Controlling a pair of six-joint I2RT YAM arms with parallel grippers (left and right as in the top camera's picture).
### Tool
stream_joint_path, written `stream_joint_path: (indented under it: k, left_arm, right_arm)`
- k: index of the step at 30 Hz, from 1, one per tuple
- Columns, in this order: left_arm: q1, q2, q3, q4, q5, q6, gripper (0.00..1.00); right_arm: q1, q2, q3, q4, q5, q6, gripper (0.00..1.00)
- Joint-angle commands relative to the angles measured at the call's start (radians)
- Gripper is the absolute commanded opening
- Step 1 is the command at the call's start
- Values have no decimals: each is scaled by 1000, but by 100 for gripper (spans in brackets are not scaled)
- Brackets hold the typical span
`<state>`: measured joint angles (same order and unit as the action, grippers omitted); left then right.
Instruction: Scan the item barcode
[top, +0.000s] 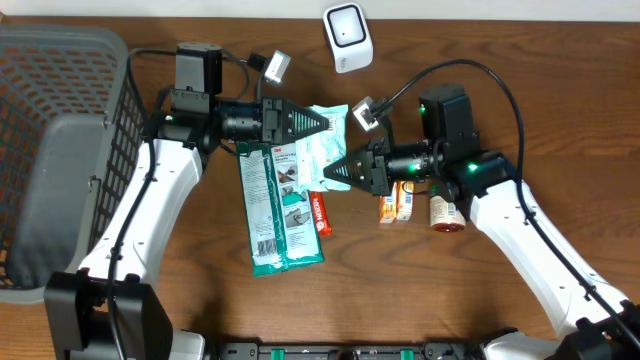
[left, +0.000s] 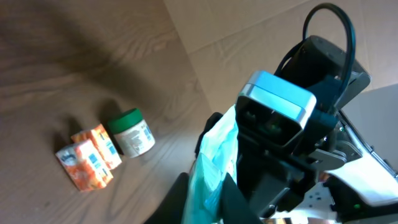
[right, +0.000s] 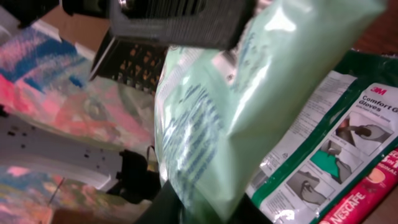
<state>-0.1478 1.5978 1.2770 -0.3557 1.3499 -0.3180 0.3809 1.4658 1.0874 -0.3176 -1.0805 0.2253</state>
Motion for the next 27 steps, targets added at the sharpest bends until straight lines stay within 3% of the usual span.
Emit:
stream_joint_path:
  k: [1, 6, 9, 17, 27]
  left_arm:
    - [3, 3, 3, 10, 3, -10, 8]
    - [25, 3, 3, 133, 3, -179, 8]
    - [51, 3, 3, 233, 4, -310, 7]
    - [72, 3, 3, 402, -24, -540, 8]
    - [31, 3, 3, 542, -82, -700, 7]
  right_arm:
    - [7, -3, 23, 11, 11, -8, 51]
    - [-19, -3, 23, 4, -56, -14, 70]
    - [-50, -3, 23, 0, -165, -14, 74]
    - [-99, -3, 21, 11, -196, 0, 68]
    - [-88, -2, 21, 245, -166, 216, 64]
